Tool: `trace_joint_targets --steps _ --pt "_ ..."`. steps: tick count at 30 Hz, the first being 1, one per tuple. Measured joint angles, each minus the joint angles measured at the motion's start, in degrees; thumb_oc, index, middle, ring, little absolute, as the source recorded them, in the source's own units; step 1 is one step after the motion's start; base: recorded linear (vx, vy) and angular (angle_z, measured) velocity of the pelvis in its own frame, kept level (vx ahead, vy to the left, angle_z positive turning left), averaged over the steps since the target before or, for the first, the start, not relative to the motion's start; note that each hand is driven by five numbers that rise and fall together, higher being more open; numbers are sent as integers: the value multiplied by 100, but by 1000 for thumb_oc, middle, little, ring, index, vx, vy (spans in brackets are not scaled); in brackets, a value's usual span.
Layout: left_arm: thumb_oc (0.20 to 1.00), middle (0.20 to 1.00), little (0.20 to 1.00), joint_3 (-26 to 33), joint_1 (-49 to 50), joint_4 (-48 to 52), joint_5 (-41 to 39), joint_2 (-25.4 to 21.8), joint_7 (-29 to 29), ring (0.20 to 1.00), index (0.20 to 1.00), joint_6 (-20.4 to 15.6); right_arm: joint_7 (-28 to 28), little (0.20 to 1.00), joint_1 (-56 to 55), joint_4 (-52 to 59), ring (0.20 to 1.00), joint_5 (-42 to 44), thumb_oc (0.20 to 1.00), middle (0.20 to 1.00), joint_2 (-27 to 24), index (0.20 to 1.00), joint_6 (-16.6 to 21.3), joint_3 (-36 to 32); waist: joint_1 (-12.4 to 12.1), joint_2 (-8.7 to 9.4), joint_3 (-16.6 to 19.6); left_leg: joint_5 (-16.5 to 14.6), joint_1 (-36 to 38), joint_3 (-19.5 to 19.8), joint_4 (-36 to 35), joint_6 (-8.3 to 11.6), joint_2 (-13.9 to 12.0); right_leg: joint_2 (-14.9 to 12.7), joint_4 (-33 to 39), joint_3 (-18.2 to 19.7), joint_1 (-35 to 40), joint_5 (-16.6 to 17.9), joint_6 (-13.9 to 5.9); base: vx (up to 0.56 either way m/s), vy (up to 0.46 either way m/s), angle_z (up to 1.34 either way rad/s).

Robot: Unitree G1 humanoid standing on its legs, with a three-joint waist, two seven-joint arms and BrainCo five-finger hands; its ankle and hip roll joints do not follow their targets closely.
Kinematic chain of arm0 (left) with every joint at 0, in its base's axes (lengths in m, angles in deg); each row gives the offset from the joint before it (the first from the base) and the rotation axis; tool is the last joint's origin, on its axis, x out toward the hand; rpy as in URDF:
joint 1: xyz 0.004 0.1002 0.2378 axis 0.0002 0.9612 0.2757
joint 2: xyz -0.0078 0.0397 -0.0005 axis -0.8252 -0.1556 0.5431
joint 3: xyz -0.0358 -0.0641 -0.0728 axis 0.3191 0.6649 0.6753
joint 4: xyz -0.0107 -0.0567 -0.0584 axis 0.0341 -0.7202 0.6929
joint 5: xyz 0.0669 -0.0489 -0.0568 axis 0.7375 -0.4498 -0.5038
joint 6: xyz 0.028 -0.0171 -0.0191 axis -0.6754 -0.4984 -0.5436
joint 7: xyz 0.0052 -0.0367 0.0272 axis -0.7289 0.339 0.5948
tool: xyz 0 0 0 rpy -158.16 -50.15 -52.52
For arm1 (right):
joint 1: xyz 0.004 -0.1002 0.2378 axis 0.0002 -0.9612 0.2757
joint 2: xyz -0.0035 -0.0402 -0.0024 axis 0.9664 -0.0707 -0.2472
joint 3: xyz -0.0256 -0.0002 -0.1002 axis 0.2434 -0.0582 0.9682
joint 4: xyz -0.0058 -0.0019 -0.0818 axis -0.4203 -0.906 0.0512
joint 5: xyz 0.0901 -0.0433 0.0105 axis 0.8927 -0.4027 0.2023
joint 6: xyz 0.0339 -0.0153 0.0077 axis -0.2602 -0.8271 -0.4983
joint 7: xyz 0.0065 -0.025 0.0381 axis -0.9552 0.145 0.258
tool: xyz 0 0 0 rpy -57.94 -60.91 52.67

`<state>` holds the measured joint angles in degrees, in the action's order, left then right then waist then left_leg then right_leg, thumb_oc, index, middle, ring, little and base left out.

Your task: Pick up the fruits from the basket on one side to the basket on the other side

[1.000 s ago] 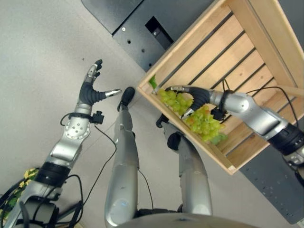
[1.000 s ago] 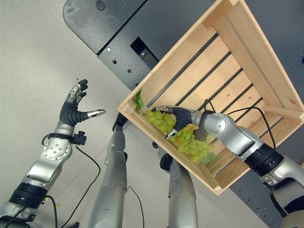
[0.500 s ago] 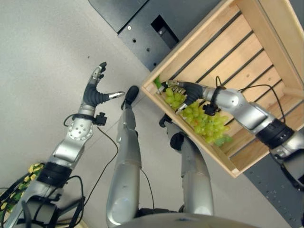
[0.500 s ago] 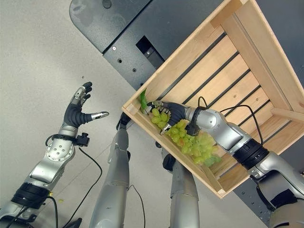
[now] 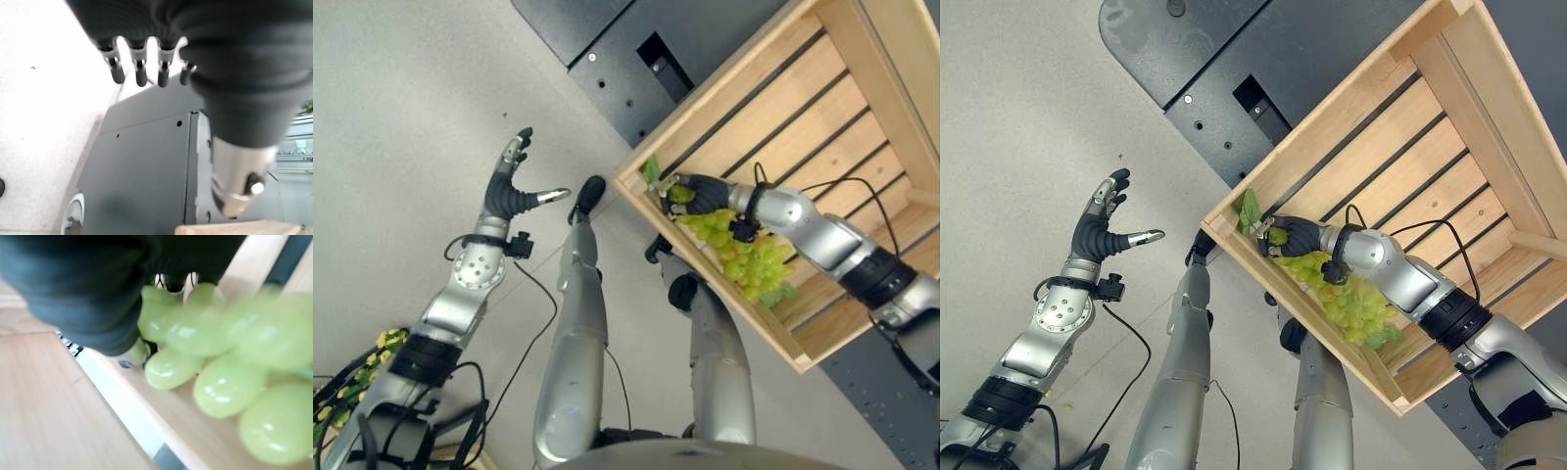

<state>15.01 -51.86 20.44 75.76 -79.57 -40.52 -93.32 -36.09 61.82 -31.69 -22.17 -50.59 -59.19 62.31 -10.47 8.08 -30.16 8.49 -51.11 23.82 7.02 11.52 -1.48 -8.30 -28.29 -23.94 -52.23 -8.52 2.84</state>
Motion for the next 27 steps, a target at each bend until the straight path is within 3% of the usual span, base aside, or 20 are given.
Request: trace_joint_targets --steps 16,22,27 --pt "1000 1000 1000 8 -2 0 -6 0 11 1000 1000 0 -118 200 -77 -6 200 255 200 200 -156 200 22 -95 2 0 0 3 38 0 48 -5 15 -13 -38 -1 46 5 8 0 0 0" --pt "1000 1000 1000 24 13 9 -12 -21 51 1000 1000 -11 -266 200 -302 -308 200 357 200 200 -852 200 148 -526 22 3 1 3 504 -6 56 -13 20 -25 -1 -1 524 0 -6 0 0 0" --pt "1000 1000 1000 69 114 17 -37 -87 177 1000 1000 -16 -565 200 -374 -1320 200 664 200 200 -1582 200 228 -849 90 9 4 -7 959 -39 40 -34 5 -1 77 15 988 0 -46 0 3 -1"
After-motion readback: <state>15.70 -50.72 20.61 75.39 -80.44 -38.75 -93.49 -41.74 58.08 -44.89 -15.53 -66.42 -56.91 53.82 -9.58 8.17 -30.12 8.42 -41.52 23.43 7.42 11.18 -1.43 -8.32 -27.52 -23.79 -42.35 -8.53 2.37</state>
